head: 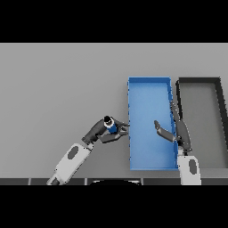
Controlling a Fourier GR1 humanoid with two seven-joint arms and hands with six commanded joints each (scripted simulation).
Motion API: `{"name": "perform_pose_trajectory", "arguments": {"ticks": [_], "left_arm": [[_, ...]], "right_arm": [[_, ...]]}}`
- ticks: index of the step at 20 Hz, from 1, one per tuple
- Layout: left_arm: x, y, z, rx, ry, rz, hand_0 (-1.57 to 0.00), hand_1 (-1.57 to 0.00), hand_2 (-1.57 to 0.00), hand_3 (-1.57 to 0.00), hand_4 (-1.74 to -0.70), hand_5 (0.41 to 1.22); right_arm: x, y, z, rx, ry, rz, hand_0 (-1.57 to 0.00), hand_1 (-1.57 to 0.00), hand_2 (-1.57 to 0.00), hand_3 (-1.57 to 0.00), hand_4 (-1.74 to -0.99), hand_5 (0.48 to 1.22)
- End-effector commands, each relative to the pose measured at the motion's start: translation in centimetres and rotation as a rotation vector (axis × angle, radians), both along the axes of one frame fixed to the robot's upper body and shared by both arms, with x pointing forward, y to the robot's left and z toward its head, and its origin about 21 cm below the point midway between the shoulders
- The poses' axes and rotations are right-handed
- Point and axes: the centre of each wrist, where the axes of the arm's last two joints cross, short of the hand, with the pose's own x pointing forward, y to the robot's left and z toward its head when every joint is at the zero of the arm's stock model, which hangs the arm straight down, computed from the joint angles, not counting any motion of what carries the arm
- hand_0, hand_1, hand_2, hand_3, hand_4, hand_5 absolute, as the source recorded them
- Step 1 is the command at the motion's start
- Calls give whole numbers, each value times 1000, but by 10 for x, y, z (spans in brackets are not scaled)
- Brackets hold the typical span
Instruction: Pick up the blue pipe and place it into the blue bin.
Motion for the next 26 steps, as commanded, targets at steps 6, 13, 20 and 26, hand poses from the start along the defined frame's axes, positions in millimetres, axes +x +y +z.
{"name": "perform_pose_trajectory", "arguments": {"ticks": [6,13,20,26], "left_arm": [[3,-12,24,18,-23,-39,-1565,-1566,-1567,-1567,-1467,1219],[4,-14,23,43,-20,-43,-1570,-1570,-1570,-1570,-1466,1220],[0,-16,24,26,-23,-69,-1571,-1571,-1571,-1571,-1467,1221],[1,-14,26,38,-26,-61,-1571,-1571,-1571,-1571,-1467,1221]], "right_arm": [[-1,-2,-6,5,-2,-4,1,1,1,1,-1155,642],[-18,-1,10,-76,-65,-63,1,1,1,1,-1188,643],[-18,0,56,145,-91,182,1,-25,-106,-1,-1209,609],[1,19,126,118,-49,530,1,-9,-104,0,-1255,560]]}}
